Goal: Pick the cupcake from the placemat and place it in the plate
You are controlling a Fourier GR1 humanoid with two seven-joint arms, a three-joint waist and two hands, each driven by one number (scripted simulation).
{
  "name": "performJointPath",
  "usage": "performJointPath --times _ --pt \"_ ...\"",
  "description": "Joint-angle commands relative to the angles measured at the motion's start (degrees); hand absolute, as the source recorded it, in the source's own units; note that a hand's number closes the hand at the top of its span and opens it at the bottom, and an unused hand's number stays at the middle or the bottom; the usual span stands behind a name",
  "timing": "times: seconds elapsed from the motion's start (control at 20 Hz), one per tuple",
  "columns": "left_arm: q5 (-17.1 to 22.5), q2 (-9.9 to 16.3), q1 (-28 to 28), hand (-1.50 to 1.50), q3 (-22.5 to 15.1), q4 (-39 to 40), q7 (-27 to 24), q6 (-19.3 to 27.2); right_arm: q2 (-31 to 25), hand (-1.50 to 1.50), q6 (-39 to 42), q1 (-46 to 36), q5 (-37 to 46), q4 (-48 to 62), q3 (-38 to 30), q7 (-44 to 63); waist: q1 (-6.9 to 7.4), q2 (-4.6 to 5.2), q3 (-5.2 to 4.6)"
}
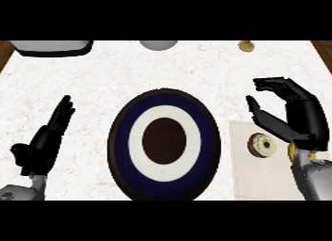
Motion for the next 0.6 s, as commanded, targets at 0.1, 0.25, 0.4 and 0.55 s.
performJointPath --times 0.1,0.25,0.4,0.55 --pt "1.96 0.23 1.19 0.00 2.36 5.07 -2.93 -3.35 11.46 -1.50 -12.23 14.13 9.62 -1.22 5.73 -23.16 0.31 0.30 0.50" --pt "-0.29 -2.06 0.24 0.00 0.89 3.97 -1.58 -1.44 13.92 -1.50 -15.08 19.48 12.57 0.66 8.45 -30.51 0.84 0.18 0.50" --pt "2.40 0.78 -2.69 0.00 5.40 9.26 -3.16 -6.20 12.66 -1.50 -18.79 26.41 14.63 -4.33 7.65 -32.52 0.08 0.19 0.44" --pt "-0.96 -3.23 -1.10 0.00 2.12 4.16 0.05 -1.86 10.59 -1.50 -18.82 31.41 13.30 -11.18 5.55 -30.88 0.62 0.11 0.46"
